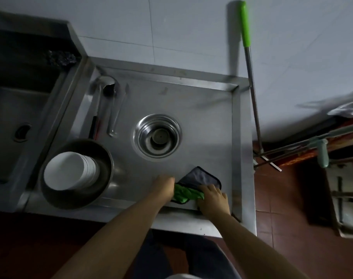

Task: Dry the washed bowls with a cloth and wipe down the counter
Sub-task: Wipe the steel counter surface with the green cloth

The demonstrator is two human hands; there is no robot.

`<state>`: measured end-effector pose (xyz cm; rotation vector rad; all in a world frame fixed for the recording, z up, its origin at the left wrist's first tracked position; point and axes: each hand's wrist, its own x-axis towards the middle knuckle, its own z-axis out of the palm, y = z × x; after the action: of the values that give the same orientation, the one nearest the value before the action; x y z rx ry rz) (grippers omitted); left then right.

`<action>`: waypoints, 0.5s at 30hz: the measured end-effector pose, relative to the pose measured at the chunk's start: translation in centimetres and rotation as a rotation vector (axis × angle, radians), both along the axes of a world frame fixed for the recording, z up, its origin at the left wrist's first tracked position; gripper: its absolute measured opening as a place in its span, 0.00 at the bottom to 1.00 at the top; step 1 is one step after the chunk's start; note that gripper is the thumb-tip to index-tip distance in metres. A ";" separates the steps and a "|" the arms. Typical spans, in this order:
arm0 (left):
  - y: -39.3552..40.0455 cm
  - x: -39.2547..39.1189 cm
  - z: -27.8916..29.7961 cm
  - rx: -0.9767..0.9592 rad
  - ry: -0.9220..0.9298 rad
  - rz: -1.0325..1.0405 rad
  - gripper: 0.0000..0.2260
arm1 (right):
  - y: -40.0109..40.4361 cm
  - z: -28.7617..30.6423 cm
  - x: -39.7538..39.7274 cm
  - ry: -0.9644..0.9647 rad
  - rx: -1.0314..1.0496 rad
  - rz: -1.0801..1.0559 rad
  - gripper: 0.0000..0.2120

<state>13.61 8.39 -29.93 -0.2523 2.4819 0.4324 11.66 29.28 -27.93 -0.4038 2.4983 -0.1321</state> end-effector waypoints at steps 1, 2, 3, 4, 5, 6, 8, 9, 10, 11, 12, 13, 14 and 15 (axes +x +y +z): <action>0.0 0.3 -0.1 0.029 0.005 0.020 0.08 | 0.0 0.1 0.0 -0.004 0.009 -0.010 0.24; -0.2 0.6 -0.2 0.063 0.038 0.030 0.07 | 0.0 0.2 0.0 -0.007 0.020 -0.019 0.24; -0.4 0.9 -0.2 0.103 0.072 0.032 0.07 | -0.1 0.3 0.0 -0.007 0.027 -0.035 0.24; -0.6 1.1 -0.1 0.150 0.099 0.037 0.06 | -0.2 0.5 -0.1 -0.013 0.032 -0.055 0.23; -0.8 1.2 0.1 0.209 0.102 0.058 0.04 | -0.2 0.7 -0.3 -0.018 0.035 -0.073 0.21; -1.0 1.3 0.4 0.273 0.092 0.088 0.03 | -0.3 1.0 -0.6 -0.021 0.035 -0.083 0.19; -1.4 1.2 1.5 0.359 0.099 0.145 0.05 | -0.3 1.9 -1.1 -0.017 0.012 -0.101 0.15; -1.7 1.1 2.2 0.379 0.124 0.165 0.05 | -0.2 2.4 -1.4 -0.004 -0.010 -0.112 0.13; -2.1 0.9 2.9 0.396 0.153 0.182 0.06 | -0.2 2.9 -1.8 0.018 -0.033 -0.123 0.12; -2.5 0.6 3.6 0.393 0.181 0.192 0.06 | -0.1 3.5 -2.2 0.043 -0.050 -0.127 0.12; -2.8 0.3 4.4 0.379 0.203 0.195 0.07 | -0.1 4.2 -2.7 0.072 -0.057 -0.119 0.13; -3.2 -0.2 5.2 0.358 0.220 0.189 0.10 | -0.2 4.9 -3.3 0.101 -0.052 -0.103 0.13; -3.6 -0.8 6.1 0.343 0.249 0.171 0.13 | -0.2 5.6 -4.0 0.127 -0.039 -0.087 0.13; -4.0 -1.4 7.0 0.324 0.287 0.138 0.14 | -0.3 6.3 -4.7 0.149 -0.023 -0.079 0.12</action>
<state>12.19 4.35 -22.90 -0.2434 2.6260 0.9783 6.95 28.97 -21.60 -0.3352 2.6634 -0.1683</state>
